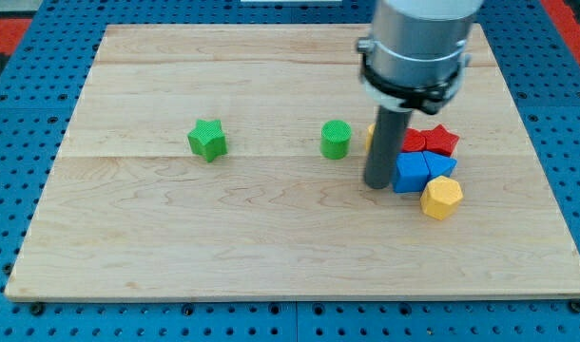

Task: Move the group of blocks slightly up

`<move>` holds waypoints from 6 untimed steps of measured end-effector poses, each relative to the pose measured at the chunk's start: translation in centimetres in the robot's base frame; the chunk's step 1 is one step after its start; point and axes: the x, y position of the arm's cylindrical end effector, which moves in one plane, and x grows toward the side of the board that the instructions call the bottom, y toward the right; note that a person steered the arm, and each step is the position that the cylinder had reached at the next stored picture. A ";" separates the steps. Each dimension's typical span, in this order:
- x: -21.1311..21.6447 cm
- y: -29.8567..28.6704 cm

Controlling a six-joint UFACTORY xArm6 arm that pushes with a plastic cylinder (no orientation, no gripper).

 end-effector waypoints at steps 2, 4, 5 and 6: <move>6.2 12.9; 8.1 16.4; 4.1 8.3; -2.8 4.2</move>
